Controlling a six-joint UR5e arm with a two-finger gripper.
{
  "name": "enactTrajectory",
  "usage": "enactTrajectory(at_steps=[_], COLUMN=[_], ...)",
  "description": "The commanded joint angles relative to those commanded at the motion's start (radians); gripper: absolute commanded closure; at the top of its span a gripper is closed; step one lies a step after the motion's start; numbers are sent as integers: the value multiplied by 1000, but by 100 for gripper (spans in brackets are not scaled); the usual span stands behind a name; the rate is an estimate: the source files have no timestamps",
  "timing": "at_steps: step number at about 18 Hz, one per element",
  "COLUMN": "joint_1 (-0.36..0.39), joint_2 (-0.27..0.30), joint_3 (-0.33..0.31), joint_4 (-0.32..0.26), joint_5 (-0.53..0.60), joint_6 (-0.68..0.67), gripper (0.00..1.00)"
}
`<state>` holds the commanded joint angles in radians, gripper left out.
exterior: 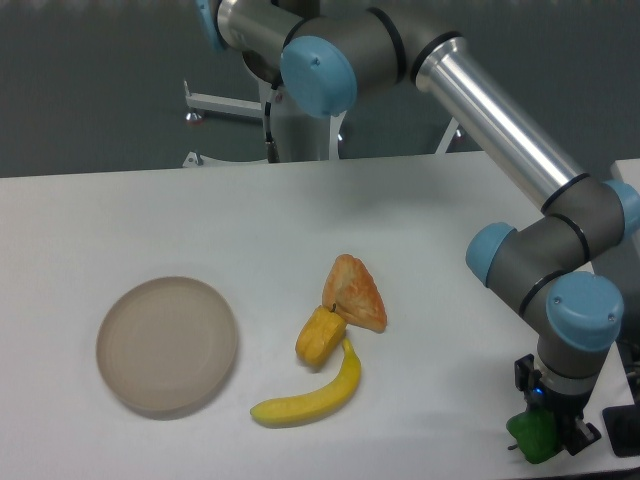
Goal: Place the green pepper on the plate
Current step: 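Lift the green bell pepper held in the gripper off the table, then carry the green pepper over the fruits toward the beige plate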
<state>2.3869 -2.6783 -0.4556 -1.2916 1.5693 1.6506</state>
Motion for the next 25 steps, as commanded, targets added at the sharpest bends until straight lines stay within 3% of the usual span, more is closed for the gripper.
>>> enactTrajectory(at_steps=[8, 12, 25], joint_1=[-9, -23, -198], joint_2=[26, 115, 458], joint_3=[-24, -153, -598], joint_4=[-8, -11, -25], joint_5=[-14, -14, -35], joint_6=[-32, -73, -555], gripper=[50, 50, 50])
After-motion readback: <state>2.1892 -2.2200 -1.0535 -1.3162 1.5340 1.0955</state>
